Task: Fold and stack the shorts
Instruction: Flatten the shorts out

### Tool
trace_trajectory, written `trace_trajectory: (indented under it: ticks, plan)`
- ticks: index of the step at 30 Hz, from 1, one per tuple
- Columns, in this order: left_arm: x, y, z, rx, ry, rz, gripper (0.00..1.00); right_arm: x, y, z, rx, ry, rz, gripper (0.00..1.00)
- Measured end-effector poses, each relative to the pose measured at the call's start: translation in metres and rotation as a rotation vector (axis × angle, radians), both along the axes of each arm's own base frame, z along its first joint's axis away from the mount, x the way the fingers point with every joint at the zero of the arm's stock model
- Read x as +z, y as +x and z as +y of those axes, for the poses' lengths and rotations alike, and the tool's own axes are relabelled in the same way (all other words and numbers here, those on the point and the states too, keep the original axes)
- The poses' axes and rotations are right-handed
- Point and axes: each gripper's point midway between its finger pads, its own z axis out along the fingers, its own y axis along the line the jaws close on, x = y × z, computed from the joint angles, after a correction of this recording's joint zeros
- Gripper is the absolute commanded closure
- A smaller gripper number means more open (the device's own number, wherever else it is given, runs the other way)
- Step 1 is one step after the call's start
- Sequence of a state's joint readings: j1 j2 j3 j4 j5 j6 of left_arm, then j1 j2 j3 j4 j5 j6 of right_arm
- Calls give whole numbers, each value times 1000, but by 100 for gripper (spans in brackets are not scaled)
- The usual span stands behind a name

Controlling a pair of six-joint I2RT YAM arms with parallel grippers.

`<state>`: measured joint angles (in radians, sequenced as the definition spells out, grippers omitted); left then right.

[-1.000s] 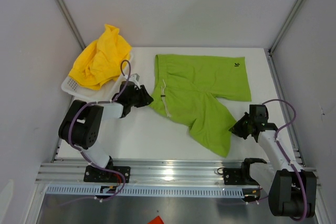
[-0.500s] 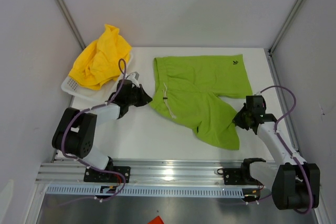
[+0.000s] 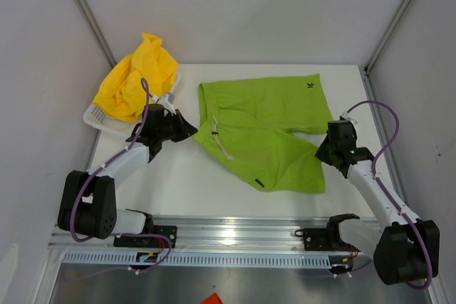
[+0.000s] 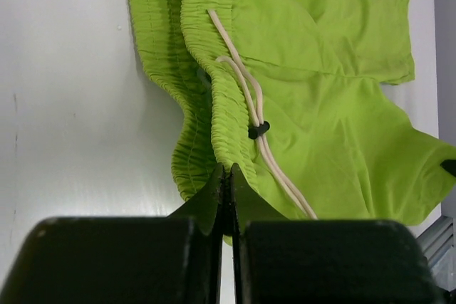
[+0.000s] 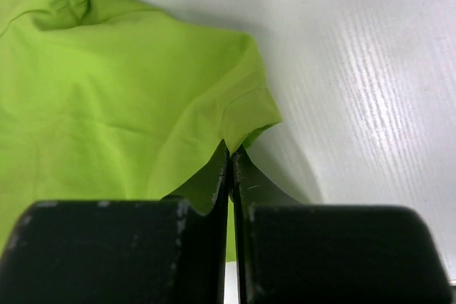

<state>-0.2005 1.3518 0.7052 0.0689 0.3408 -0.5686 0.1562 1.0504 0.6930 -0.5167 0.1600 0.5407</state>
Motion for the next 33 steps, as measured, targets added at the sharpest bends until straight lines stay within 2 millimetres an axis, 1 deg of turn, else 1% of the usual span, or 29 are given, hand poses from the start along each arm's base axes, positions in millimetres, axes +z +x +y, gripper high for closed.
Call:
trace_trajectory:
  ticks: [4,8,13,15,16,18,21,23,25,27,30,31,32,33]
  plan:
    - [4,-3,8,21,3,9,100,-3,1,-6,-11,-41,13,97]
    - [0,-7,14,40,18,36,100,-4,2,-7,-4,-56,24,93]
    - [-9,-11,16,46,31,78,100,-12,4,-10,-13,-82,58,93]
    - [-12,-12,17,49,36,90,100,-16,8,-11,-17,-91,76,94]
    - [-13,-13,17,52,39,95,100,-17,11,-11,-17,-96,87,96]
    - [-15,-13,20,65,51,102,100,-19,20,-9,-7,-101,94,96]
    - [-19,-13,26,94,76,110,100,-19,27,2,36,-92,80,94]
    - [-20,-12,32,117,92,114,100,-18,27,14,76,-86,72,94]
    - [-20,-10,39,143,104,115,100,-19,25,30,130,-72,70,93]
    - [-19,-6,46,163,112,116,100,-21,20,50,196,-59,68,92]
    - [-14,3,53,191,116,105,100,-31,3,80,298,-48,90,92]
    - [-13,6,56,200,118,102,100,-35,-4,86,327,-46,103,92]
    - [-12,8,58,207,118,100,100,-38,-7,88,337,-49,113,92]
    - [-12,10,59,211,118,99,100,-41,-10,87,339,-54,123,88]
